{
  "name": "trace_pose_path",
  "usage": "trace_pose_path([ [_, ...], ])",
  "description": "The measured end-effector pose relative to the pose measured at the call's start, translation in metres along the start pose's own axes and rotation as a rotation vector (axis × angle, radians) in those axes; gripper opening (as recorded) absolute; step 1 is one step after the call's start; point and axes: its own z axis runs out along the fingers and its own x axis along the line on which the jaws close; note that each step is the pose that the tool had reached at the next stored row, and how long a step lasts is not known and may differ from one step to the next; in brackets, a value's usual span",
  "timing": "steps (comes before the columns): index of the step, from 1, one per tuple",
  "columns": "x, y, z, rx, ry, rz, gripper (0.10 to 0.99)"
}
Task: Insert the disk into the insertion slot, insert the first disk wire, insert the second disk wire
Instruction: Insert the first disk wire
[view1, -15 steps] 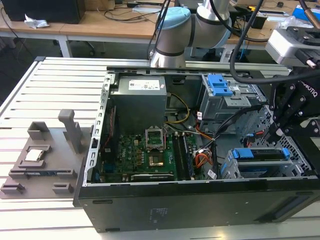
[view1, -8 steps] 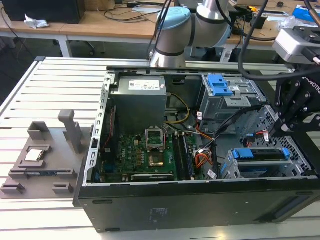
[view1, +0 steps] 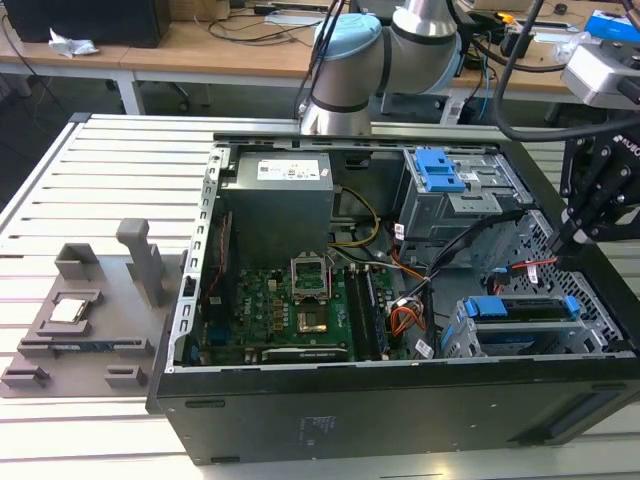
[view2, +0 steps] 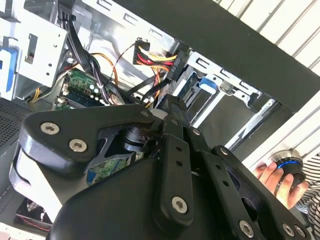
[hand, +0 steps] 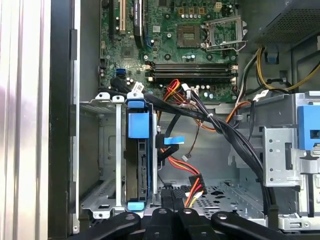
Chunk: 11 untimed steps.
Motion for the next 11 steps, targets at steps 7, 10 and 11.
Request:
trace_pose_path([
  [7,-0.0001,-0.0003,0.0000,0.000,-0.0001,0.000,0.106],
  [10,-0.0001,-0.0004,-0.0001,0.000,0.0000,0.000,0.114],
  [11,-0.0001,-0.0005,0.0000,0.000,-0.0001,0.000,0.169],
])
